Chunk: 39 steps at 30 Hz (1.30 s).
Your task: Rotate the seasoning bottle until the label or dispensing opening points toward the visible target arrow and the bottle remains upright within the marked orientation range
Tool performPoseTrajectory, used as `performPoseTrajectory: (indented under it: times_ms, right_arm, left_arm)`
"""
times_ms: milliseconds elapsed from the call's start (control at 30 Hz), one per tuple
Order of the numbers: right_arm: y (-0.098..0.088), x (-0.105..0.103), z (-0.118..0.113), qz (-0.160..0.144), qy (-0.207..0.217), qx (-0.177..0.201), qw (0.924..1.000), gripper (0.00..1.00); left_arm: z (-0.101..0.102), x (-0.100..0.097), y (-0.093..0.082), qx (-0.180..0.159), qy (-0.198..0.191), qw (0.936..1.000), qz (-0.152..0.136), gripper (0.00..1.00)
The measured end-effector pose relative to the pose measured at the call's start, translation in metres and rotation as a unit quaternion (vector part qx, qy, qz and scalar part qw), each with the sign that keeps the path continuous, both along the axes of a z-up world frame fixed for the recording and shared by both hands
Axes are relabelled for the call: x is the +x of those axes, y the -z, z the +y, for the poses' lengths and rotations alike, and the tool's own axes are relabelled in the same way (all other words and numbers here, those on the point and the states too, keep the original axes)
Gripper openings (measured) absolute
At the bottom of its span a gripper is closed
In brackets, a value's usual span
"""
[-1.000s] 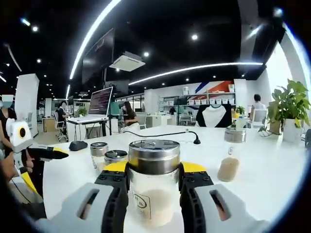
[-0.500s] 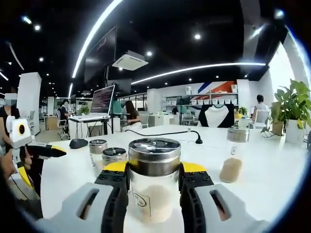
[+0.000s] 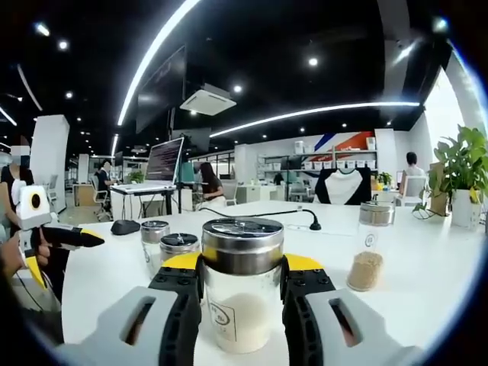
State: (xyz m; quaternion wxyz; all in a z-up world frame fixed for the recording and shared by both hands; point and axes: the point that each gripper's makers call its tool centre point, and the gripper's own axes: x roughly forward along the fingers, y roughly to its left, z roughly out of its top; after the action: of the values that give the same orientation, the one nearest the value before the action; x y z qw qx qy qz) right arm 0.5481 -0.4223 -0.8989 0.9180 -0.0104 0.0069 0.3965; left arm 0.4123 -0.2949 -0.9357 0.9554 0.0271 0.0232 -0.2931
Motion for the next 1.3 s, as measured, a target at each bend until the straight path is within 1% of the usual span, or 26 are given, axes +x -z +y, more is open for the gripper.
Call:
performPoseTrajectory:
  times_ms: [100, 167, 433, 633, 667, 700, 733, 767, 800, 833, 867, 900, 1000, 1033, 1100, 1167, 1267, 1300]
  right_arm:
    - [0.000, 0.000, 0.001, -0.001, -0.001, -0.001, 1.0000, 0.38]
    - [0.000, 0.000, 0.001, -0.003, -0.002, 0.000, 1.0000, 0.38]
    - [0.000, 0.004, 0.003, -0.004, -0.002, 0.003, 1.0000, 0.38]
    - [0.000, 0.005, 0.003, -0.003, -0.007, 0.003, 1.0000, 0.38]
    - [0.004, 0.005, 0.004, -0.014, -0.014, -0.021, 0.9996, 0.39]
    - [0.012, 0.005, 0.003, -0.008, -0.009, -0.044, 0.9990, 0.42]
    - [0.013, 0.005, 0.004, -0.008, -0.008, -0.048, 0.9988, 0.49]
    - [0.011, 0.004, 0.006, -0.017, -0.004, -0.042, 0.9990, 0.54]
    - [0.007, 0.002, 0.006, -0.025, -0.006, -0.032, 0.9992, 0.54]
    - [-0.001, -0.001, 0.005, -0.029, -0.005, -0.013, 0.9995, 0.52]
    - [-0.005, -0.002, 0.003, -0.028, -0.003, -0.006, 0.9996, 0.52]
    - [-0.014, -0.005, 0.001, -0.035, -0.003, 0.004, 0.9994, 0.52]
    - [-0.031, -0.008, -0.008, -0.051, 0.007, 0.010, 0.9986, 0.53]
    - [-0.040, -0.009, -0.013, -0.056, 0.014, 0.019, 0.9982, 0.53]
    - [-0.051, -0.008, -0.021, -0.058, 0.024, 0.034, 0.9975, 0.52]
    - [-0.053, -0.004, -0.027, -0.050, 0.036, 0.037, 0.9974, 0.49]
    - [-0.049, 0.007, -0.043, -0.046, 0.070, 0.019, 0.9963, 0.49]
    - [-0.049, 0.010, -0.047, -0.045, 0.076, 0.019, 0.9959, 0.49]
  left_arm:
    - [0.005, 0.002, -0.004, 0.001, -0.015, 0.9998, -0.012, 1.00]
    - [0.006, 0.002, -0.008, -0.004, -0.017, 0.9997, -0.018, 1.00]
    - [0.000, 0.002, -0.007, -0.005, -0.015, 0.9998, -0.013, 1.00]
    - [-0.001, 0.003, -0.006, -0.013, -0.017, 0.9997, -0.010, 1.00]
    - [-0.001, 0.003, -0.006, -0.013, -0.017, 0.9997, -0.010, 1.00]
    - [-0.001, 0.004, -0.006, -0.014, -0.018, 0.9997, -0.010, 1.00]
    - [-0.001, 0.004, -0.007, -0.015, -0.019, 0.9997, -0.011, 1.00]
    - [-0.001, 0.004, -0.007, -0.016, -0.019, 0.9996, -0.012, 1.00]
    - [-0.001, 0.005, -0.007, -0.018, -0.020, 0.9996, -0.012, 1.00]
    - [-0.002, 0.006, -0.006, -0.020, -0.020, 0.9996, -0.010, 1.00]
    - [-0.003, 0.006, -0.005, -0.019, -0.019, 0.9996, -0.008, 1.00]
    - [-0.004, 0.006, -0.005, -0.018, -0.019, 0.9996, -0.007, 1.00]
    - [-0.007, 0.005, -0.005, -0.016, -0.016, 0.9997, -0.008, 1.00]
    - [-0.008, 0.005, -0.005, -0.016, -0.015, 0.9997, -0.008, 1.00]
    - [-0.010, 0.005, -0.004, -0.015, -0.014, 0.9998, -0.007, 1.00]
    - [-0.012, 0.005, -0.004, -0.016, -0.013, 0.9998, -0.006, 1.00]
    - [-0.015, 0.005, -0.006, -0.017, -0.011, 0.9998, -0.007, 1.00]
    - [-0.015, 0.004, -0.006, -0.016, -0.010, 0.9998, -0.008, 1.00]
